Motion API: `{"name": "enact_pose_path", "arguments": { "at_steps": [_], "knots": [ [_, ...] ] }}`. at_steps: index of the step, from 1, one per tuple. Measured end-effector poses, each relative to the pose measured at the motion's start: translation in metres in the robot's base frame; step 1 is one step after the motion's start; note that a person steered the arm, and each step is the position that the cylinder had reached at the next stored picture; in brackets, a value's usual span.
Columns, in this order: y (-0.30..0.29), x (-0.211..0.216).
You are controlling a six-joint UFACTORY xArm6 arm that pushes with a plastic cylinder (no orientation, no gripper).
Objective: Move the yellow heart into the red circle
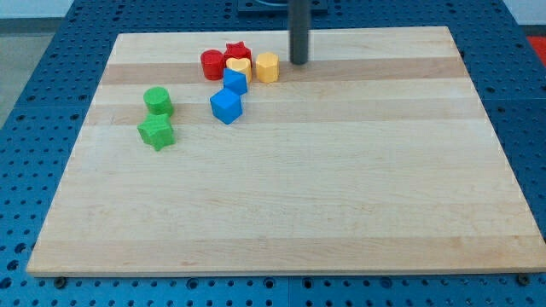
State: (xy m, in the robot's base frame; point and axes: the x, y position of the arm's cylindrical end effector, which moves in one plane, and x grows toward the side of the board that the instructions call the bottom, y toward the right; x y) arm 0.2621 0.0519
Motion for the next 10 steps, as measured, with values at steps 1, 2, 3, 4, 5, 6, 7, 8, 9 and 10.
{"name": "enact_pose_path", "arguments": {
  "at_steps": [1,2,3,4,5,6,7,8,9,10],
  "knots": [
    [0.057,0.008],
    [0.057,0.064],
    [0.005,0.055],
    [-0.044,0.038],
    [-0.06,0.042],
    [-0.059,0.062],
    [-0.076,0.051],
    [-0.099,0.047],
    [-0.115,0.04],
    [-0.126,0.024]
  ]
}}
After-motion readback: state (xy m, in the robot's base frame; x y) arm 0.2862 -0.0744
